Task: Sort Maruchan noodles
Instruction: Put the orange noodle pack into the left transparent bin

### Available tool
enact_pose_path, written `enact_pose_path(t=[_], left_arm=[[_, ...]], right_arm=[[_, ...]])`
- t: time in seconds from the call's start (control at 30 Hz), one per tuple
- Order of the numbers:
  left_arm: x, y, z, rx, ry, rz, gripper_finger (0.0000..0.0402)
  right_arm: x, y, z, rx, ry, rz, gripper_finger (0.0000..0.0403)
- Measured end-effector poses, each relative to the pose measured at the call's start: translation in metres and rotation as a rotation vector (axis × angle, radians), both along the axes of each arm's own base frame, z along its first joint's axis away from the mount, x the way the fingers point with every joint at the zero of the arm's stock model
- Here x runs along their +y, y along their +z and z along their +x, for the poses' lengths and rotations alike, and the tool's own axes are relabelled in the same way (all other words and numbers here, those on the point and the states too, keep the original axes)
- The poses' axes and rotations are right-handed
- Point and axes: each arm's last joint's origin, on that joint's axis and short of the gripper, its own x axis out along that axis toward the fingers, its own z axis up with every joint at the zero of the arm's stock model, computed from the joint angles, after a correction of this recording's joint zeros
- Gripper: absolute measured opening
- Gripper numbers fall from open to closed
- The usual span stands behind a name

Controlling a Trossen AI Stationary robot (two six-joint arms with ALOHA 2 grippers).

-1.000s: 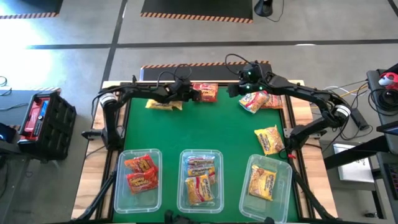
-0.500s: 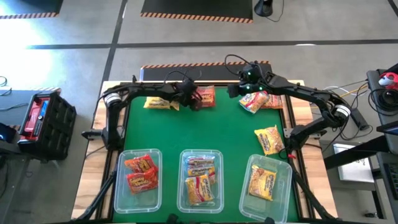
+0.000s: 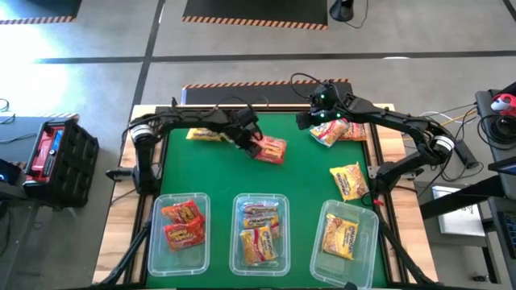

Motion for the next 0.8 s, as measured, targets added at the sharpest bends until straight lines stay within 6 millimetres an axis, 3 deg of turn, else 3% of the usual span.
enact_pose_path(t=[0.27,0.8], left_arm=[[0.001,0.036,0.000,-0.099,0.007,0.047,0.0146],[-0.004,0.020,-0.010,-0.040,0.083,-0.016,0.0146]], right_arm=[[0.003,-0.009,0.003,0.058,0.049,0.007,0.0047],[0.033,-0.061,0.056,0.134,0.191,0.125,0.0047]])
